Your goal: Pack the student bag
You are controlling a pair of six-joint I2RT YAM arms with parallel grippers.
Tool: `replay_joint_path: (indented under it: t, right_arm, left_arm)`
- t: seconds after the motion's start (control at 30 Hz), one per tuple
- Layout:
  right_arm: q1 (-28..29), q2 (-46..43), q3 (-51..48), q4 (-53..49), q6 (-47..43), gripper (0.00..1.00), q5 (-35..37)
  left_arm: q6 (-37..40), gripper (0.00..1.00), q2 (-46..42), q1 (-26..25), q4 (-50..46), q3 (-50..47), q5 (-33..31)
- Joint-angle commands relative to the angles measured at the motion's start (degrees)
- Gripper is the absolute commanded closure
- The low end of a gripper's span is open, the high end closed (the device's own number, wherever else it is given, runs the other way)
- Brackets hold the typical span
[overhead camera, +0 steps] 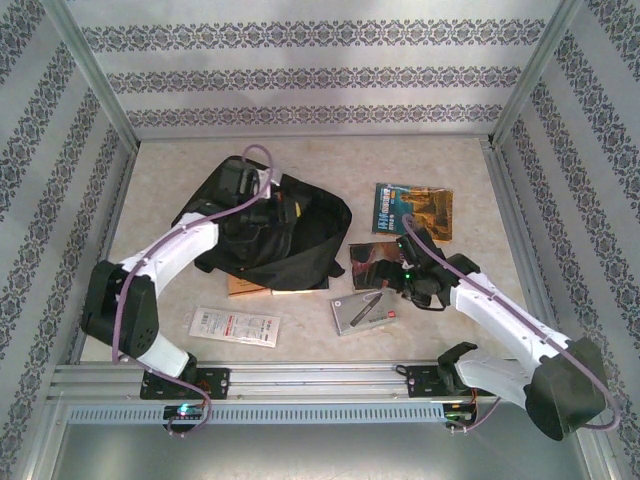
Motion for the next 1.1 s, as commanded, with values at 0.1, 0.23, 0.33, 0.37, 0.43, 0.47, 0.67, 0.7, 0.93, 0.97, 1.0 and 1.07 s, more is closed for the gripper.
replay_joint_path:
  t: [0.1,0.23,0.33,0.37,0.43,0.47,0.67,0.7,0.93,0.97,1.0,1.07]
  right_arm:
    - [-0.3,5.1,-2.9,3.5,-1.5,0.02,-5.1]
    - [2.3,5.8,-4.0,6.5,-0.1,0.02,-7.7]
    - [5.0,6.3,-4.3,7.5,1.2,0.02,-8.4]
    - [5.8,6.3,-4.6,8.0,1.8,0.02,-8.5]
    - [7.0,6.1,-5.4,9.3,3.1,0.02,-9.1]
    - [7.5,6.0,-5.7,10.0,3.7,0.02,-9.8]
    - [10.3,5.9,-6.0,11.8,3.2,0.03,-12.2]
    - [10.3,5.6,-5.8,11.4,2.6,0.03,-12.0]
    - [8.0,-1.7,-3.9,4.6,-0.5,0.02,-4.6]
    - [8.0,-2.9,-3.0,3.3,-2.6,0.02,-3.1]
    - [7.9,-3.6,-1.9,2.4,-4.2,0.02,-1.5]
    - [7.9,-3.5,0.0,2.4,-6.6,0.02,-0.8]
  left_arm:
    - [3.6,1.0,5.4,-5.2,-7.5,2.2,-2.1]
    - [2.4,0.94,6.3,-5.5,-7.4,1.9,-1.6]
    - [2.9,0.67,5.7,-5.7,-9.6,3.0,-4.0]
    - [3.1,0.59,5.3,-5.7,-10.6,3.7,-4.8]
    - [3.8,0.51,3.9,-5.7,-12.5,4.9,-6.0]
    - [4.1,0.48,2.8,-5.7,-13.2,5.4,-6.6]
    - [10.2,0.29,-3.7,-7.4,-19.8,7.5,-10.8]
    - [12.7,0.27,-4.8,-8.4,-20.9,7.4,-11.9]
    - [21.6,0.21,-6.9,-14.7,-25.2,5.4,-16.1]
    - [20.4,0.21,-7.4,-15.1,-25.1,4.9,-16.7]
    - [18.3,0.21,-8.4,-15.2,-24.3,3.7,-16.9]
    - [14.0,0.22,-11.0,-15.2,-21.3,0.7,-15.7]
